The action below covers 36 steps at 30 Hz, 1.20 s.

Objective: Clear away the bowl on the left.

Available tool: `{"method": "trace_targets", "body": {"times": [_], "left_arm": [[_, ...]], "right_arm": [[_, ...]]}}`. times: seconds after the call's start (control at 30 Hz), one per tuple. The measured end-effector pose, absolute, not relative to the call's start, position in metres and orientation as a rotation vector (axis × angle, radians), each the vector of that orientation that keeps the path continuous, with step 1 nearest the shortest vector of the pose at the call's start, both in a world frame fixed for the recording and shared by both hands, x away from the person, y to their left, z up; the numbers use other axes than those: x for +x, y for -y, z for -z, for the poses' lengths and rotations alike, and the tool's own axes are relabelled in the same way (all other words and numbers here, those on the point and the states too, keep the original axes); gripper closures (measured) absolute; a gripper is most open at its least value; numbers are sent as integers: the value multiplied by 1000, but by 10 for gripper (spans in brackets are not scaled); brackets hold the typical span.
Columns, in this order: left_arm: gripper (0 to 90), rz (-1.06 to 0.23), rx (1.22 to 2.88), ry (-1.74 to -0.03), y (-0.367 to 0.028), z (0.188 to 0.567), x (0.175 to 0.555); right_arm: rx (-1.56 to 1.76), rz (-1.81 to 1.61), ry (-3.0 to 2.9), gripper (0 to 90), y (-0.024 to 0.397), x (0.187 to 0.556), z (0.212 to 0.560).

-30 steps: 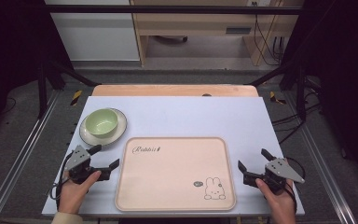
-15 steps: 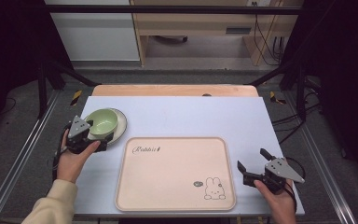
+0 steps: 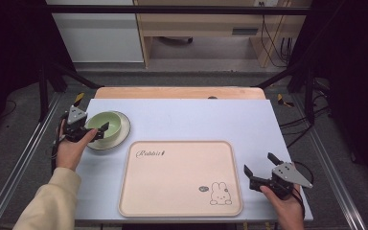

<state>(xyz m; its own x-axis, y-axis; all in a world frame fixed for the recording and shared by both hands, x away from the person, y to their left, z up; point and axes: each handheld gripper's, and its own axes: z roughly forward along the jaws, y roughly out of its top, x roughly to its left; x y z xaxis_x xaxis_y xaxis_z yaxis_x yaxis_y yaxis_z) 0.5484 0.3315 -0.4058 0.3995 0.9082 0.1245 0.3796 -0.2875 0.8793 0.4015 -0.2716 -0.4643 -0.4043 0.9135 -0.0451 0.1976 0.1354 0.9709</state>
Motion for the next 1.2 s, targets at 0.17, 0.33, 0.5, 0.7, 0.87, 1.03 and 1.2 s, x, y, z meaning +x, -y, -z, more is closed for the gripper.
{"method": "trace_targets", "body": {"times": [0.17,0.33,0.5,0.7,0.87,1.03,1.2], "left_arm": [[81,-800,1819,-1166,-339,407,557],[89,-803,1815,-1229,-347,411,566],[121,-795,1806,-1283,-353,417,572],[287,-747,1834,-1324,-358,425,577],[479,-725,1862,-1346,-360,427,579],[563,-691,1877,-1378,-363,432,583],[645,-682,1889,-1428,-366,435,587]], "right_arm": [[1091,-1330,-1717,48,271,401,464],[1095,-1343,-1714,51,270,401,463],[1102,-1346,-1714,52,270,401,463],[1107,-1346,-1719,55,270,401,463],[1108,-1344,-1731,55,269,402,464],[1111,-1349,-1730,55,270,402,464],[1109,-1346,-1732,55,270,403,465]]}}
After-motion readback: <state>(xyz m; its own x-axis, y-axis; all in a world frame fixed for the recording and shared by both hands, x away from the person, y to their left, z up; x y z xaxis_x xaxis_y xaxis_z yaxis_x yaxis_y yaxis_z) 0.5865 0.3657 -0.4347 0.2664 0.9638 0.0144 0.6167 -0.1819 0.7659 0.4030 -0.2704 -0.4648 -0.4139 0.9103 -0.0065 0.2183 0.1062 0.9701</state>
